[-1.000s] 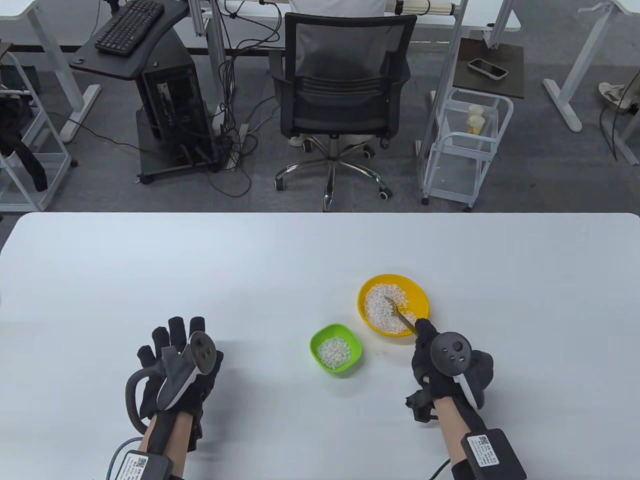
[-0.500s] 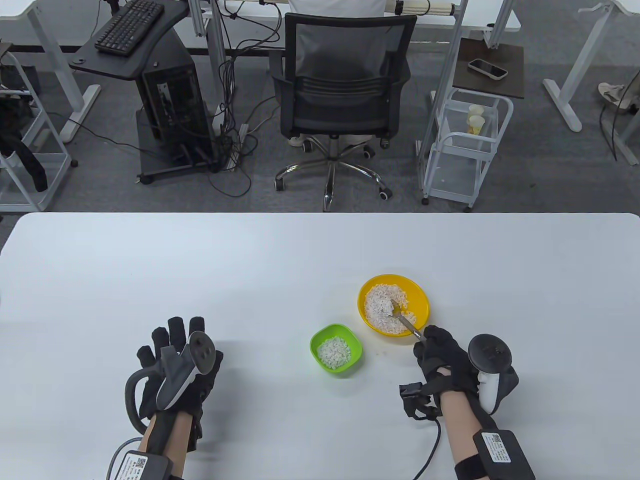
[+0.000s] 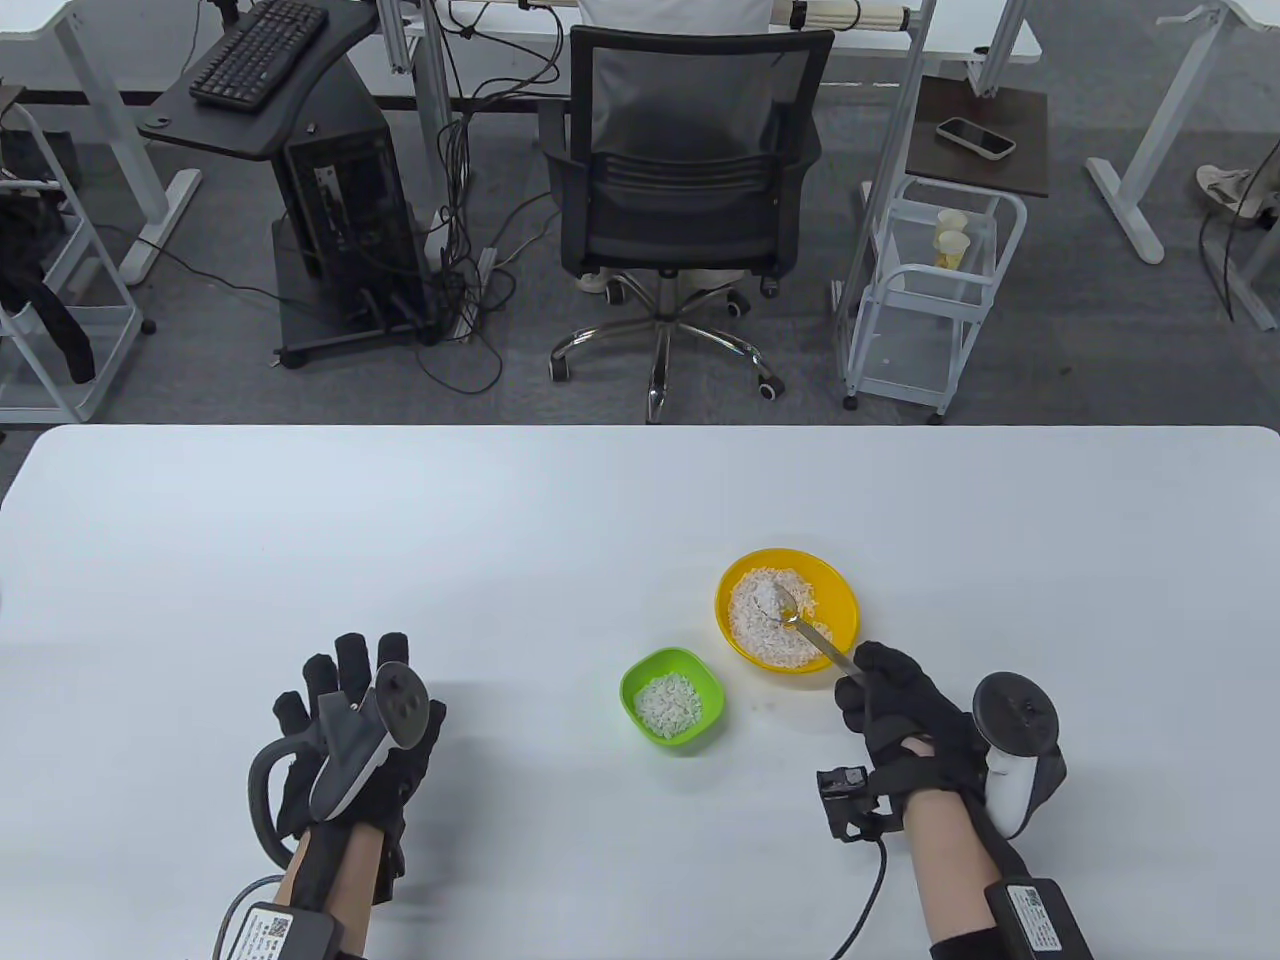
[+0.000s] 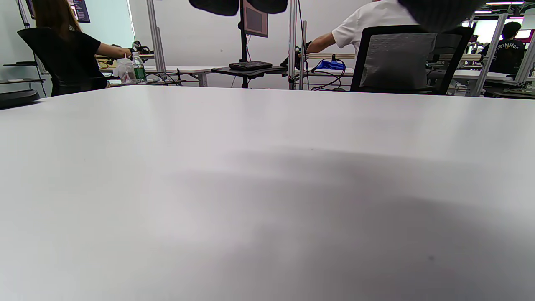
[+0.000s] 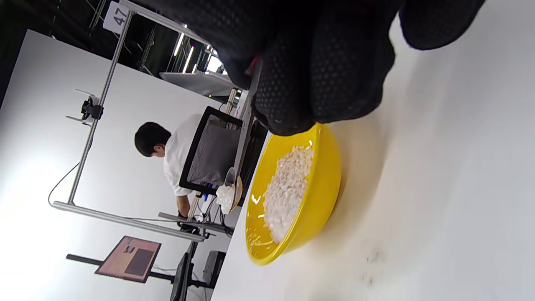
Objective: Scoop rice into small dish
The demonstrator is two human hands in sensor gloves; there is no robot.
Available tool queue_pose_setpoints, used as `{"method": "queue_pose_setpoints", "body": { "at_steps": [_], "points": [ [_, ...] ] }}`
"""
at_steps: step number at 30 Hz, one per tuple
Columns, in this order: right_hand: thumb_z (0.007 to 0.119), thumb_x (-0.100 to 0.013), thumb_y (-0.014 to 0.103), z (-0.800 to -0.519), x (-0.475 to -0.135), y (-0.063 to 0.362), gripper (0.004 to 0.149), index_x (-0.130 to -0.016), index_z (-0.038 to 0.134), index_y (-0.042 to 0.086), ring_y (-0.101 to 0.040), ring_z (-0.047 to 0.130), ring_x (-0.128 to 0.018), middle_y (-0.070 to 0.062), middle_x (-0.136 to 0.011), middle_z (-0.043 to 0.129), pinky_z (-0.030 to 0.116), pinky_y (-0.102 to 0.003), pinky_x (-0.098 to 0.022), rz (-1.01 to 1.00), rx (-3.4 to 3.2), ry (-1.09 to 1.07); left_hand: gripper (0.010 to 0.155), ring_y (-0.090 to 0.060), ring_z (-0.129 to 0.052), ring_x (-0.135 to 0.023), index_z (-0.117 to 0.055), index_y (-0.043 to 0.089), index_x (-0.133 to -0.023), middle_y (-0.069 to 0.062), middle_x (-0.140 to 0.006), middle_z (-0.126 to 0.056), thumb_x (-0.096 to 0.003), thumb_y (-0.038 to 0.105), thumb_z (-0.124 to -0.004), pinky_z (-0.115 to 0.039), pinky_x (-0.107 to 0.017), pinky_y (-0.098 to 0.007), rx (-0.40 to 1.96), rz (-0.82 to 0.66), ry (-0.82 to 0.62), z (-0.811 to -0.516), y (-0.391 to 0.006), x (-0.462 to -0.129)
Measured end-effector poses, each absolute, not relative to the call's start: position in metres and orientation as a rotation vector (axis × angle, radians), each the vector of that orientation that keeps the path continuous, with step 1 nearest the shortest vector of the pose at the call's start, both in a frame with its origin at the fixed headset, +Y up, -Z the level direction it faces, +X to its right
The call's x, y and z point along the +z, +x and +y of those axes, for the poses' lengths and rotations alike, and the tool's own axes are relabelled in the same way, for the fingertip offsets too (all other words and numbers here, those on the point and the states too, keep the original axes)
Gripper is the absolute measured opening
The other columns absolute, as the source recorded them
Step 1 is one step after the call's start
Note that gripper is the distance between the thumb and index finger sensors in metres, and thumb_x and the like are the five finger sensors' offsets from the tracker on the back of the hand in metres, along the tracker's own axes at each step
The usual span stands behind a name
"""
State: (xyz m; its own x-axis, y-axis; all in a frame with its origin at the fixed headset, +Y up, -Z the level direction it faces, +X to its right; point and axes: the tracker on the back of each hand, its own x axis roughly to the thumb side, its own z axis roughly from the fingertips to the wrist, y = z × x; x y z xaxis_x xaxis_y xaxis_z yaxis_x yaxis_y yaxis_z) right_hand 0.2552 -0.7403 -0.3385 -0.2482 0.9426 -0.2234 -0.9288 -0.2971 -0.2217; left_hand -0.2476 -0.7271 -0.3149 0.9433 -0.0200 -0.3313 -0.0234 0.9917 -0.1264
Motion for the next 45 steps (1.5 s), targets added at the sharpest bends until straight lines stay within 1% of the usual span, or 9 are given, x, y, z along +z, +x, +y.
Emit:
{"method": "queue_pose_setpoints", "body": {
  "at_steps": [12, 18, 23, 32, 40, 45],
  "points": [
    [0.068, -0.055, 0.013, -0.748, -0.339, 0.225, 0.042, -0.095, 0.077, 0.005, -0.045, 0.091, -0.055, -0.020, -0.068, 0.098, 0.054, -0.074, -0.060, 0.197, 1.913, -0.225, 0.075, -0.030, -0.037, -0.119, -0.026, 0.045, -0.110, 0.006, -0.128, -0.030, -0.0475, 0.067, -0.061, -0.036, -0.084, -0.061, -0.002, 0.342, -0.133, -0.727, -0.248, -0.315],
    [0.068, -0.055, 0.013, -0.753, -0.341, 0.223, 0.042, -0.095, 0.077, 0.005, -0.046, 0.091, -0.056, -0.020, -0.069, 0.098, 0.054, -0.074, -0.060, 0.268, 1.958, -0.214, 0.075, -0.030, -0.037, -0.119, -0.026, 0.046, -0.110, 0.006, -0.128, -0.030, -0.0475, 0.067, -0.061, -0.036, -0.084, -0.061, -0.006, 0.341, -0.134, -0.727, -0.248, -0.315],
    [0.069, -0.055, 0.013, -0.753, -0.341, 0.217, 0.042, -0.096, 0.077, 0.005, -0.046, 0.090, -0.057, -0.020, -0.070, 0.098, 0.052, -0.075, -0.061, 0.273, 2.032, -0.192, 0.075, -0.030, -0.037, -0.119, -0.026, 0.046, -0.110, 0.006, -0.128, -0.030, -0.0475, 0.067, -0.061, -0.036, -0.084, -0.061, 0.003, 0.339, -0.132, -0.727, -0.248, -0.315],
    [0.069, -0.055, 0.013, -0.749, -0.339, 0.207, 0.042, -0.096, 0.077, 0.007, -0.047, 0.089, -0.060, -0.020, -0.071, 0.097, 0.051, -0.076, -0.062, 0.219, 2.163, -0.154, 0.075, -0.030, -0.037, -0.119, -0.026, 0.046, -0.110, 0.006, -0.128, -0.030, -0.0475, 0.067, -0.061, -0.036, -0.084, -0.061, -0.002, 0.338, -0.129, -0.727, -0.248, -0.315],
    [0.070, -0.055, 0.015, -0.736, -0.333, 0.189, 0.042, -0.097, 0.077, 0.010, -0.046, 0.090, -0.062, -0.018, -0.073, 0.098, 0.050, -0.077, -0.062, 0.023, 2.467, 0.011, 0.075, -0.030, -0.037, -0.119, -0.026, 0.045, -0.110, 0.005, -0.128, -0.030, -0.0475, 0.067, -0.061, -0.036, -0.084, -0.061, -0.007, 0.336, -0.130, -0.727, -0.247, -0.315],
    [0.071, -0.055, 0.016, -0.732, -0.329, 0.184, 0.042, -0.096, 0.078, 0.012, -0.045, 0.091, -0.063, -0.016, -0.073, 0.099, 0.050, -0.077, -0.062, -0.076, 2.528, 0.055, 0.075, -0.030, -0.037, -0.119, -0.026, 0.045, -0.110, 0.005, -0.128, -0.030, -0.0475, 0.067, -0.061, -0.036, -0.084, -0.061, 0.001, 0.335, -0.125, -0.726, -0.247, -0.315]
  ]
}}
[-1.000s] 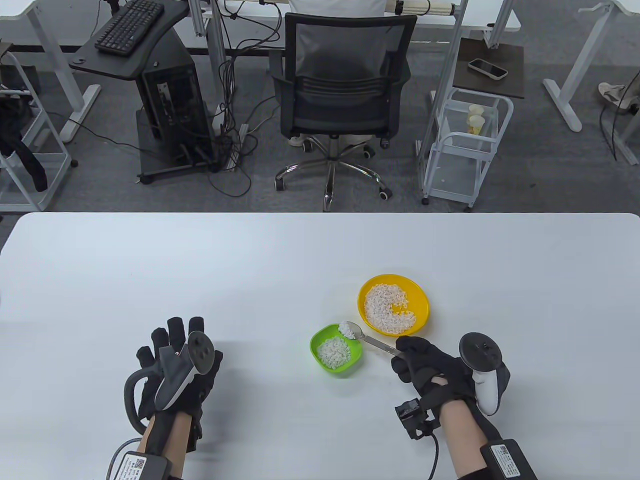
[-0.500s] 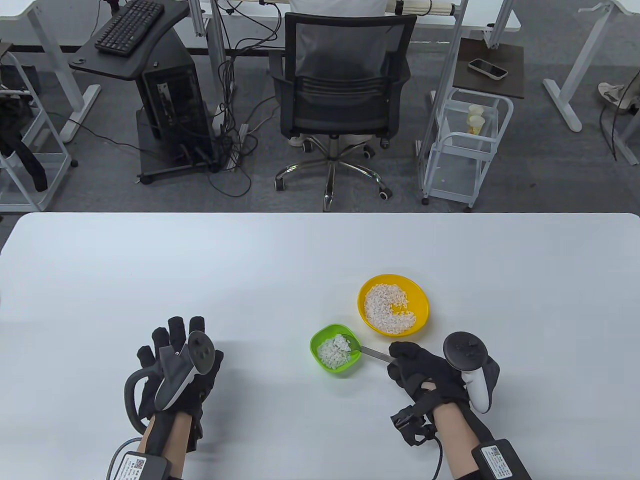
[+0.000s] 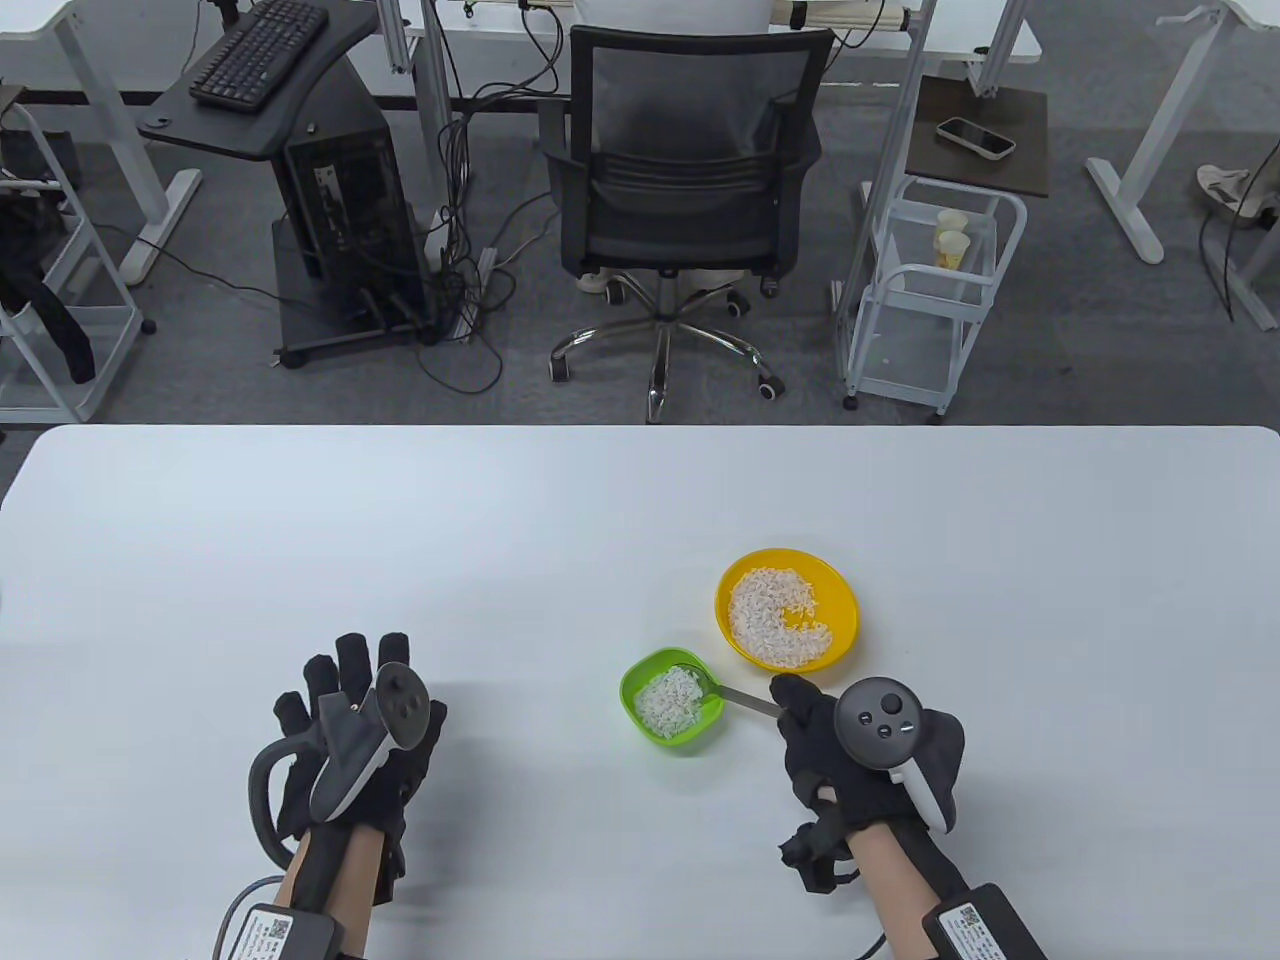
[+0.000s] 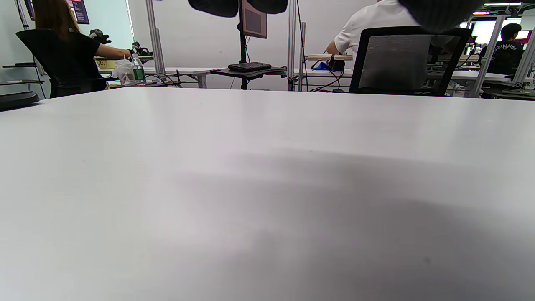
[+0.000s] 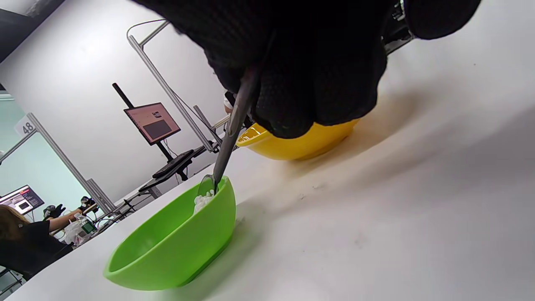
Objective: Scoop rice into small dish
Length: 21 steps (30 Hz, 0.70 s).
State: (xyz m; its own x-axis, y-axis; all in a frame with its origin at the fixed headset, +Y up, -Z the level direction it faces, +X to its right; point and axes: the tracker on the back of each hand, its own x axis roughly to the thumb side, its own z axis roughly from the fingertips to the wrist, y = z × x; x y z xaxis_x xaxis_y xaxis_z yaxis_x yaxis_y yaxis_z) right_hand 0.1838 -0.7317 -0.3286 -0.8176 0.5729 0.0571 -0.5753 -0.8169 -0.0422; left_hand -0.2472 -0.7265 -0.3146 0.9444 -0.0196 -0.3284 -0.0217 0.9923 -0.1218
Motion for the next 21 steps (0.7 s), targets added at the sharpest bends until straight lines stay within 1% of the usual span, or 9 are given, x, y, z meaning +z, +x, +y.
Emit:
{"method": "queue_pose_setpoints", "body": {
  "at_steps": [9, 12, 13, 16, 18, 20, 21],
  "points": [
    [0.071, -0.054, 0.019, -0.722, -0.319, 0.168, 0.041, -0.094, 0.080, 0.019, -0.041, 0.092, -0.066, -0.011, -0.075, 0.100, 0.049, -0.077, -0.064, -0.364, 2.791, 0.319, 0.075, -0.030, -0.037, -0.119, -0.027, 0.045, -0.110, 0.006, -0.128, -0.030, -0.0474, 0.067, -0.062, -0.037, -0.084, -0.061, -0.012, 0.338, -0.131, -0.728, -0.247, -0.315],
    [0.071, -0.054, 0.020, -0.717, -0.313, 0.161, 0.041, -0.094, 0.079, 0.021, -0.040, 0.091, -0.069, -0.009, -0.077, 0.099, 0.048, -0.076, -0.066, -0.539, 2.850, 0.491, 0.075, -0.030, -0.037, -0.119, -0.027, 0.045, -0.110, 0.006, -0.128, -0.030, -0.0475, 0.067, -0.061, -0.037, -0.084, -0.061, -0.008, 0.339, -0.129, -0.728, -0.247, -0.315],
    [0.071, -0.053, 0.020, -0.714, -0.309, 0.157, 0.041, -0.093, 0.079, 0.022, -0.039, 0.091, -0.069, -0.008, -0.077, 0.099, 0.048, -0.076, -0.066, -0.647, 2.900, 0.574, 0.075, -0.030, -0.037, -0.119, -0.027, 0.045, -0.110, 0.005, -0.128, -0.030, -0.0474, 0.067, -0.062, -0.036, -0.084, -0.061, -0.008, 0.339, -0.131, -0.729, -0.247, -0.315],
    [0.070, -0.053, 0.022, -0.711, -0.302, 0.150, 0.041, -0.093, 0.078, 0.025, -0.037, 0.091, -0.071, -0.005, -0.078, 0.099, 0.049, -0.075, -0.067, -0.823, 3.023, 0.726, 0.075, -0.030, -0.037, -0.119, -0.026, 0.045, -0.110, 0.005, -0.128, -0.030, -0.0474, 0.067, -0.061, -0.037, -0.084, -0.061, -0.018, 0.340, -0.133, -0.728, -0.247, -0.315],
    [0.070, -0.053, 0.023, -0.709, -0.298, 0.148, 0.041, -0.093, 0.077, 0.027, -0.036, 0.091, -0.071, -0.004, -0.078, 0.098, 0.049, -0.074, -0.068, -0.906, 3.042, 0.792, 0.075, -0.030, -0.037, -0.119, -0.026, 0.045, -0.110, 0.005, -0.128, -0.030, -0.0475, 0.067, -0.061, -0.036, -0.084, -0.061, -0.016, 0.340, -0.132, -0.728, -0.247, -0.315],
    [0.069, -0.054, 0.023, -0.704, -0.297, 0.152, 0.041, -0.094, 0.076, 0.026, -0.035, 0.092, -0.070, -0.005, -0.078, 0.098, 0.049, -0.073, -0.068, -0.983, 2.977, 0.729, 0.075, -0.030, -0.037, -0.119, -0.026, 0.045, -0.110, 0.005, -0.128, -0.030, -0.0475, 0.067, -0.061, -0.036, -0.084, -0.061, -0.015, 0.339, -0.131, -0.728, -0.247, -0.315],
    [0.069, -0.054, 0.022, -0.701, -0.299, 0.158, 0.041, -0.094, 0.076, 0.024, -0.036, 0.092, -0.068, -0.005, -0.076, 0.099, 0.049, -0.074, -0.067, -0.991, 2.902, 0.612, 0.075, -0.030, -0.037, -0.119, -0.026, 0.046, -0.110, 0.006, -0.128, -0.030, -0.0474, 0.067, -0.061, -0.037, -0.084, -0.061, -0.014, 0.339, -0.130, -0.728, -0.247, -0.315]
  ]
}}
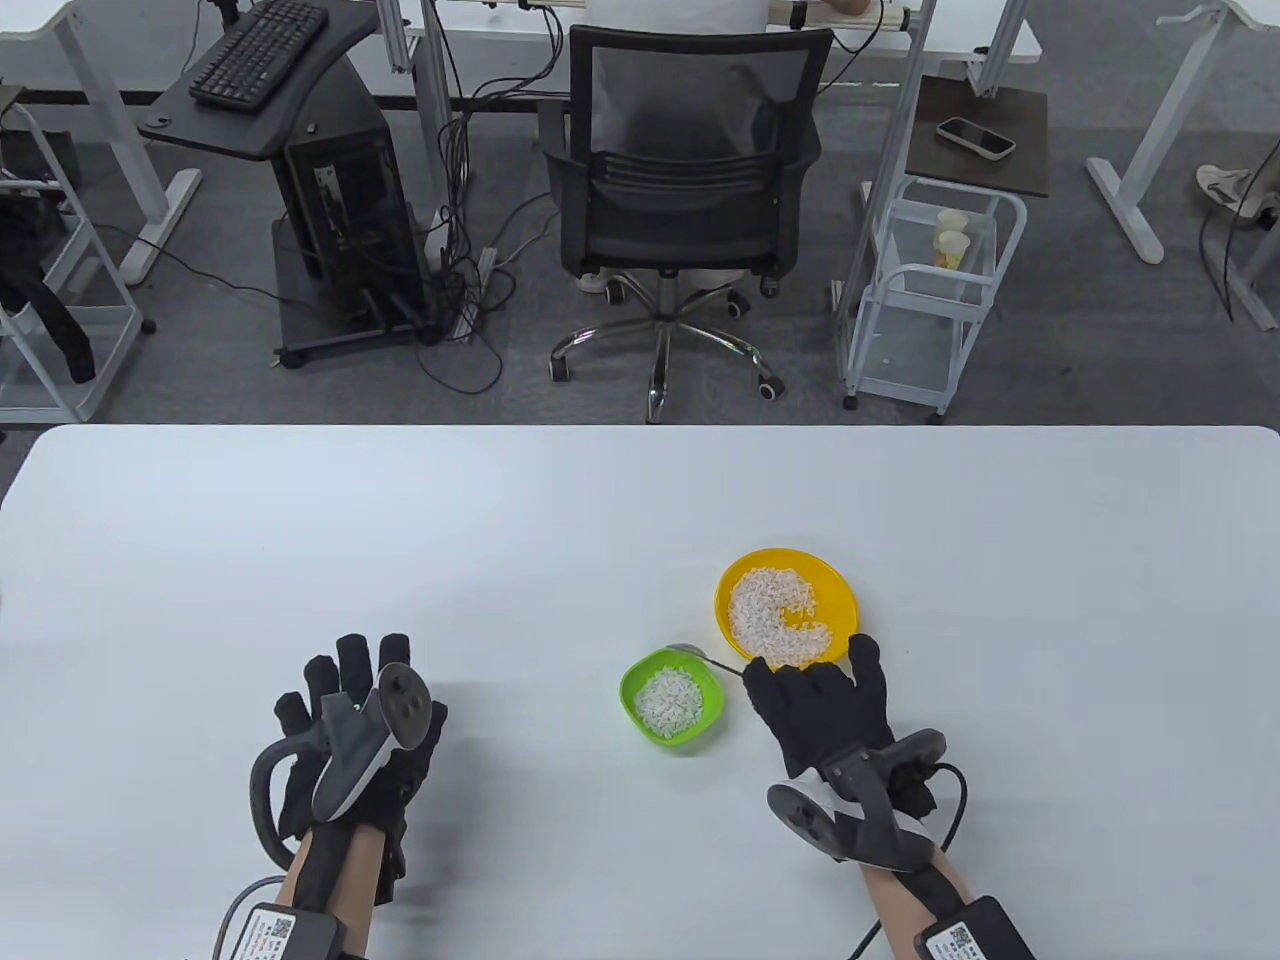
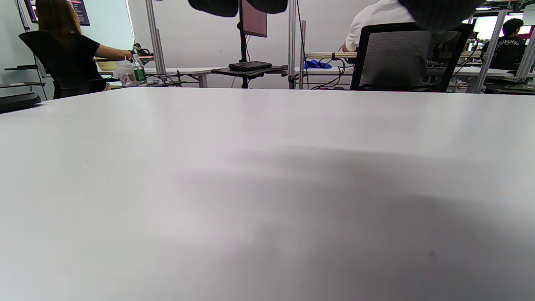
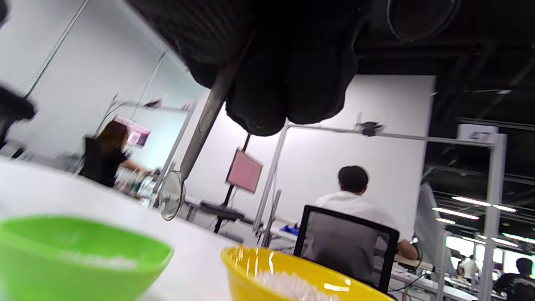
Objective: Scoop rice into small dish
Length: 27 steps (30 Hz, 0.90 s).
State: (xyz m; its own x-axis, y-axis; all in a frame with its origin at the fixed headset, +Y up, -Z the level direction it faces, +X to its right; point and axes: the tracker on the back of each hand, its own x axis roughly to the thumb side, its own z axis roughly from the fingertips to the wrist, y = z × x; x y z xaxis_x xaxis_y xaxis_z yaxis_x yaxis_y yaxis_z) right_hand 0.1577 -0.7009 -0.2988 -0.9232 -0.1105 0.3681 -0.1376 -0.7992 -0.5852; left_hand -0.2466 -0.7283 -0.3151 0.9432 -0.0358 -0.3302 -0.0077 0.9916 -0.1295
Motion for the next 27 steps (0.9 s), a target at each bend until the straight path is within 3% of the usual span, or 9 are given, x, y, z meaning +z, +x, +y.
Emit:
{"method": "queue_pose_setpoints", "body": {
  "at_steps": [2, 5, 10, 17, 20, 24, 27],
  "points": [
    [0.069, -0.054, 0.020, -0.701, -0.308, 0.178, 0.041, -0.095, 0.075, 0.019, -0.038, 0.092, -0.065, -0.009, -0.074, 0.099, 0.047, -0.075, -0.065, -0.854, 2.724, 0.264, 0.075, -0.030, -0.037, -0.119, -0.026, 0.045, -0.110, 0.006, -0.128, -0.030, -0.0475, 0.067, -0.061, -0.037, -0.084, -0.061, -0.009, 0.335, -0.131, -0.729, -0.247, -0.315],
    [0.069, -0.055, 0.019, -0.716, -0.325, 0.208, 0.042, -0.096, 0.075, 0.013, -0.040, 0.093, -0.061, -0.012, -0.072, 0.099, 0.048, -0.077, -0.062, -0.610, 2.567, -0.068, 0.075, -0.030, -0.037, -0.119, -0.026, 0.045, -0.110, 0.006, -0.128, -0.030, -0.0475, 0.067, -0.061, -0.037, -0.084, -0.061, -0.012, 0.333, -0.135, -0.729, -0.246, -0.315],
    [0.069, -0.055, 0.017, -0.752, -0.341, 0.245, 0.044, -0.098, 0.072, 0.006, -0.044, 0.092, -0.059, -0.017, -0.071, 0.098, 0.048, -0.078, -0.060, -0.222, 2.059, -0.436, 0.075, -0.030, -0.037, -0.119, -0.026, 0.046, -0.110, 0.006, -0.128, -0.030, -0.0475, 0.067, -0.061, -0.037, -0.084, -0.061, -0.001, 0.334, -0.136, -0.729, -0.249, -0.316],
    [0.069, -0.056, 0.020, -0.762, -0.347, 0.237, 0.048, -0.101, 0.069, 0.003, -0.048, 0.090, -0.065, -0.022, -0.077, 0.096, 0.045, -0.080, -0.059, -0.111, 2.033, -0.378, 0.075, -0.030, -0.037, -0.119, -0.026, 0.045, -0.110, 0.005, -0.128, -0.030, -0.0475, 0.067, -0.061, -0.037, -0.084, -0.061, 0.006, 0.338, -0.136, -0.729, -0.250, -0.316],
    [0.069, -0.058, 0.029, -0.758, -0.345, 0.231, 0.057, -0.106, 0.058, 0.000, -0.055, 0.082, -0.073, -0.029, -0.086, 0.088, 0.038, -0.083, -0.058, -0.026, 2.083, -0.323, 0.075, -0.030, -0.037, -0.119, -0.026, 0.045, -0.110, 0.005, -0.128, -0.030, -0.0475, 0.067, -0.061, -0.037, -0.084, -0.061, 0.001, 0.338, -0.150, -0.732, -0.250, -0.317],
    [0.069, -0.058, 0.036, -0.728, -0.337, 0.232, 0.062, -0.109, 0.053, 0.004, -0.058, 0.074, -0.083, -0.030, -0.096, 0.079, 0.032, -0.084, -0.060, -0.289, 2.334, -0.346, 0.075, -0.030, -0.037, -0.119, -0.026, 0.045, -0.110, 0.006, -0.128, -0.029, -0.0474, 0.067, -0.061, -0.037, -0.084, -0.061, 0.035, 0.333, -0.153, -0.733, -0.252, -0.317],
    [0.069, -0.058, 0.040, -0.714, -0.331, 0.237, 0.063, -0.111, 0.051, 0.011, -0.058, 0.064, -0.094, -0.027, -0.105, 0.071, 0.028, -0.083, -0.063, -0.364, 2.456, -0.331, 0.075, -0.029, -0.037, -0.119, -0.025, 0.045, -0.110, 0.006, -0.128, -0.029, -0.0474, 0.067, -0.061, -0.037, -0.084, -0.060, 0.068, 0.332, -0.114, -0.732, -0.257, -0.316]
  ]
}}
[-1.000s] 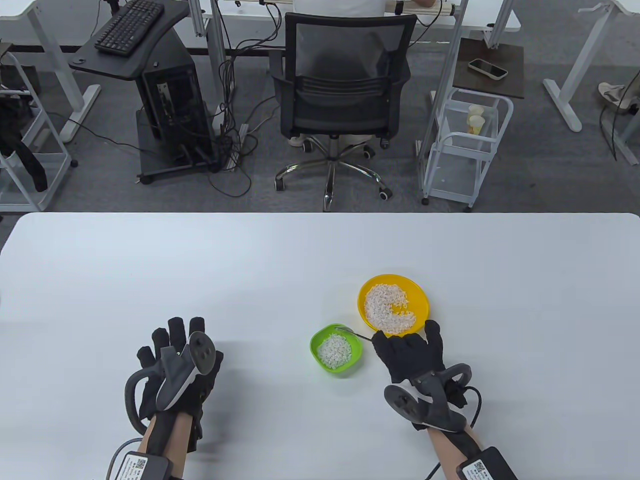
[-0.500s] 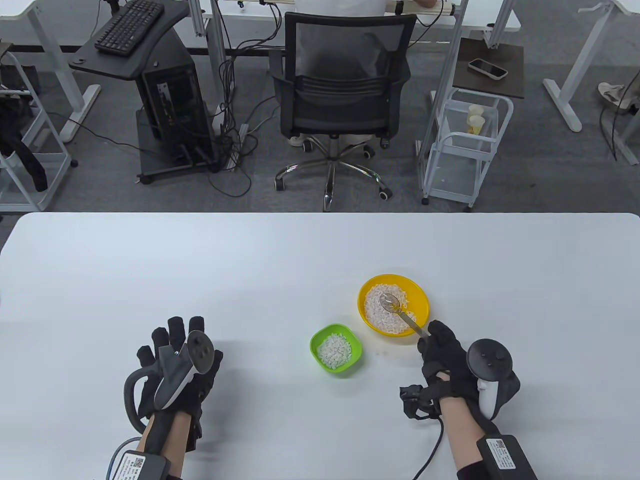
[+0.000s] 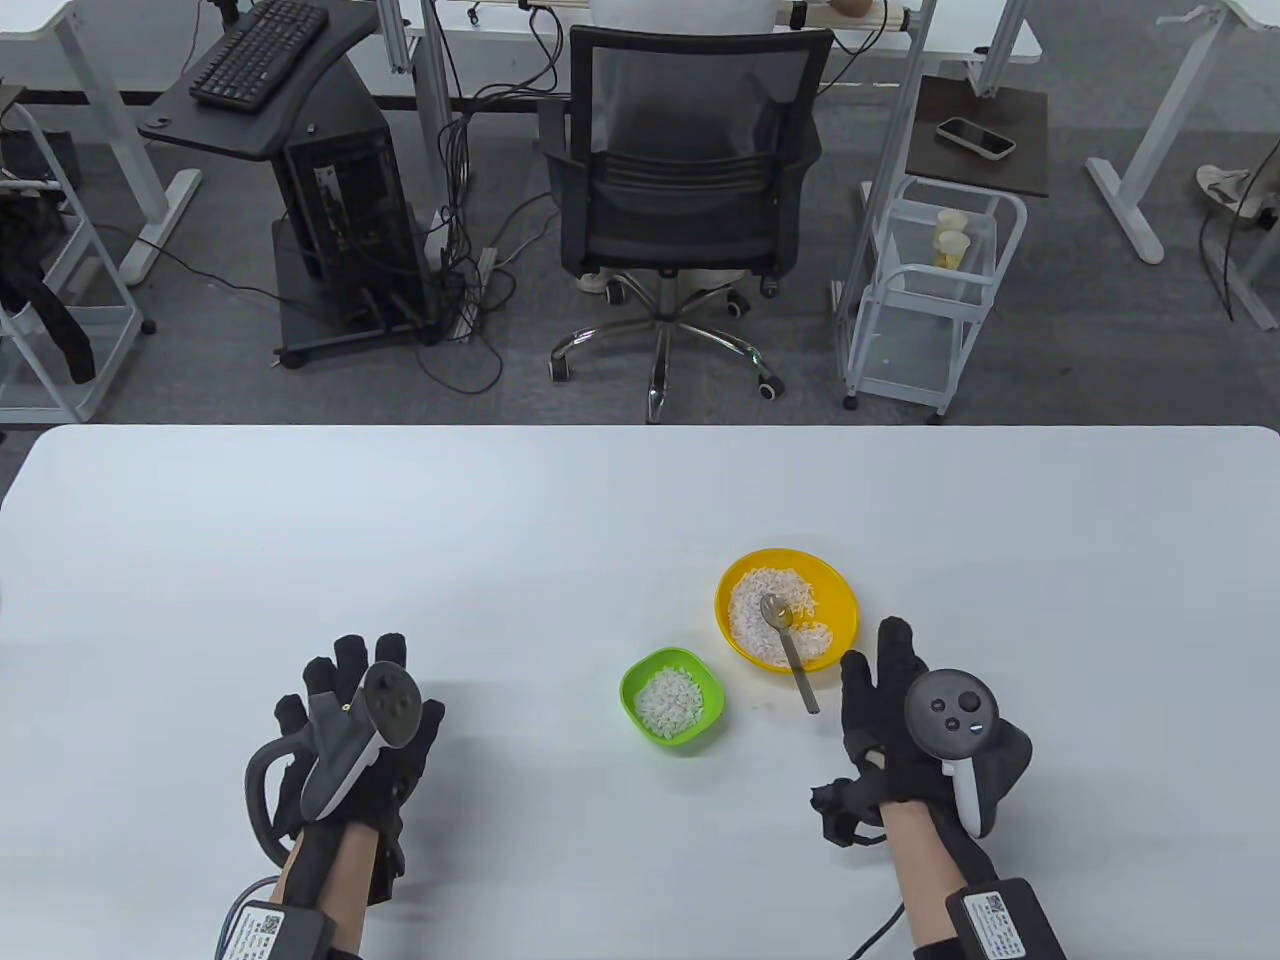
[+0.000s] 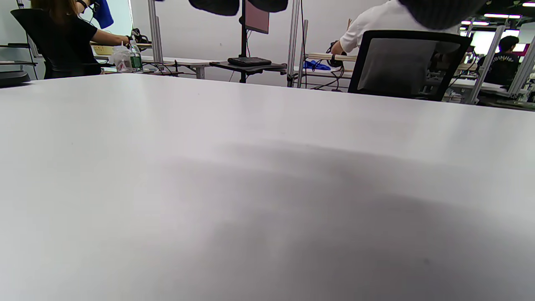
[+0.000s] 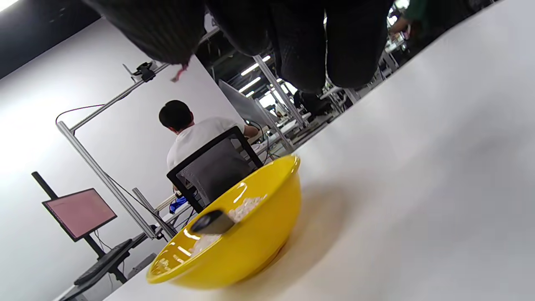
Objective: Scoop rice into small dish
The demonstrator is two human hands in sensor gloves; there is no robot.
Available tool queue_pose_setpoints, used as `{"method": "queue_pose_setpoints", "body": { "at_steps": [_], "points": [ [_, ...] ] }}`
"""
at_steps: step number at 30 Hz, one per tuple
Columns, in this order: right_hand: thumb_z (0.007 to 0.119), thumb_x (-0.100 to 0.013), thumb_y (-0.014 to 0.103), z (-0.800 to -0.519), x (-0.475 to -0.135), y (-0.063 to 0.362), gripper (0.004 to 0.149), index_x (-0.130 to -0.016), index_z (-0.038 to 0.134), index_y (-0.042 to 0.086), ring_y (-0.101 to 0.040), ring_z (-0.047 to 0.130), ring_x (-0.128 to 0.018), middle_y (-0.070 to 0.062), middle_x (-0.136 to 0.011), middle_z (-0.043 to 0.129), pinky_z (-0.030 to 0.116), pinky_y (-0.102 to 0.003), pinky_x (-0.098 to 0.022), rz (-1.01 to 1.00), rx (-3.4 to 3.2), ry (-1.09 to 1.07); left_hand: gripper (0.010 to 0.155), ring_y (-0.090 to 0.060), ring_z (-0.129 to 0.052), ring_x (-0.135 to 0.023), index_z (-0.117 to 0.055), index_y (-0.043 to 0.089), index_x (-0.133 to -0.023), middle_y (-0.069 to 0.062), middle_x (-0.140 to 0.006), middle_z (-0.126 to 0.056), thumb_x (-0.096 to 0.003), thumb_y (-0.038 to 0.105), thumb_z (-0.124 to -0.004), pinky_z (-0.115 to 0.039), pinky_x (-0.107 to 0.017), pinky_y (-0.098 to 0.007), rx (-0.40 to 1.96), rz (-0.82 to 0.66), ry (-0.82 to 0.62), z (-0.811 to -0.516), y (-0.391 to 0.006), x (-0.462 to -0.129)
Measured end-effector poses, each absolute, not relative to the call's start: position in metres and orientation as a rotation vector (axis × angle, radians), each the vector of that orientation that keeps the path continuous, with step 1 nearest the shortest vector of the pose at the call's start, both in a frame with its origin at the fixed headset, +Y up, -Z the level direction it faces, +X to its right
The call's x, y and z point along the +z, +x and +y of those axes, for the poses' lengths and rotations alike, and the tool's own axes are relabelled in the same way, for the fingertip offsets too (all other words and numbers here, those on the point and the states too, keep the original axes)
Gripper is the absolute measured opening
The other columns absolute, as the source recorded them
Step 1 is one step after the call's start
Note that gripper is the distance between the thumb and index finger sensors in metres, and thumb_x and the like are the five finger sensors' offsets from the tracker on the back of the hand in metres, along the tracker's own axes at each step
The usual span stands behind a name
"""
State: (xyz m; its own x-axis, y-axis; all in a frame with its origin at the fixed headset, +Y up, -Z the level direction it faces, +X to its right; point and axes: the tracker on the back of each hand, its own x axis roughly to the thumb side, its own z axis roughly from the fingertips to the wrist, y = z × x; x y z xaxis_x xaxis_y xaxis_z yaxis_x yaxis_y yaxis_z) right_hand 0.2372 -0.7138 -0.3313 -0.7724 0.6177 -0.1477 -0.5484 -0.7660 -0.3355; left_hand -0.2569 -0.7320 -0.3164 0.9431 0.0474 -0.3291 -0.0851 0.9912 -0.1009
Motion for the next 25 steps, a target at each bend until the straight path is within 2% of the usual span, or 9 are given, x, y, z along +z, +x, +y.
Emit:
{"method": "queue_pose_setpoints", "body": {
  "at_steps": [3, 5, 9, 12, 16, 25],
  "points": [
    [0.070, -0.058, 0.043, -0.709, -0.330, 0.246, 0.062, -0.113, 0.049, 0.023, -0.054, 0.046, -0.108, -0.012, -0.117, 0.062, 0.017, -0.081, -0.065, -0.364, 2.539, -0.364, 0.076, -0.029, -0.034, -0.119, -0.022, 0.048, -0.109, 0.008, -0.128, -0.027, -0.0469, 0.068, -0.061, -0.036, -0.085, -0.060, 0.083, 0.326, -0.081, -0.730, -0.261, -0.315],
    [0.072, -0.057, 0.045, -0.712, -0.330, 0.251, 0.065, -0.113, 0.045, 0.027, -0.051, 0.029, -0.112, -0.006, -0.122, 0.052, 0.009, -0.079, -0.065, -0.404, 2.573, -0.416, 0.076, -0.030, -0.032, -0.119, -0.020, 0.050, -0.108, 0.009, -0.128, -0.024, -0.0463, 0.069, -0.061, -0.036, -0.085, -0.060, 0.090, 0.321, -0.083, -0.729, -0.262, -0.314],
    [0.072, -0.055, 0.052, -0.720, -0.338, 0.255, 0.074, -0.114, 0.032, 0.031, -0.044, 0.007, -0.110, -0.002, -0.125, 0.029, -0.001, -0.074, -0.062, -0.405, 2.820, -0.455, 0.078, -0.030, -0.028, -0.119, -0.015, 0.050, -0.107, 0.009, -0.127, -0.021, -0.0461, 0.070, -0.060, -0.034, -0.085, -0.060, 0.094, 0.325, -0.077, -0.727, -0.264, -0.314],
    [0.070, -0.055, 0.057, -0.731, -0.345, 0.252, 0.081, -0.113, 0.020, 0.033, -0.046, -0.005, -0.105, -0.009, -0.124, 0.011, -0.003, -0.074, -0.059, -0.203, 2.984, -0.461, 0.079, -0.030, -0.025, -0.119, -0.012, 0.050, -0.106, 0.009, -0.127, -0.018, -0.0462, 0.071, -0.059, -0.033, -0.085, -0.060, 0.101, 0.337, -0.068, -0.725, -0.267, -0.314],
    [0.068, -0.055, 0.059, -0.737, -0.348, 0.248, 0.083, -0.112, 0.013, 0.033, -0.047, -0.009, -0.102, -0.011, -0.121, 0.002, -0.003, -0.075, -0.058, -0.044, 3.082, -0.441, 0.080, -0.030, -0.023, -0.119, -0.011, 0.048, -0.106, 0.007, -0.127, -0.017, -0.0463, 0.070, -0.059, -0.033, -0.085, -0.060, 0.088, 0.354, -0.074, -0.727, -0.272, -0.315],
    [0.068, -0.056, 0.057, -0.731, -0.342, 0.251, 0.081, -0.113, 0.018, 0.029, -0.051, -0.003, -0.103, -0.015, -0.121, 0.008, 0.000, -0.077, -0.058, -0.094, 2.972, -0.420, 0.081, -0.030, -0.023, -0.119, -0.010, 0.048, -0.106, 0.007, -0.127, -0.016, -0.0463, 0.070, -0.059, -0.033, -0.085, -0.060, 0.078, 0.344, -0.077, -0.727, -0.267, -0.314]
  ]
}}
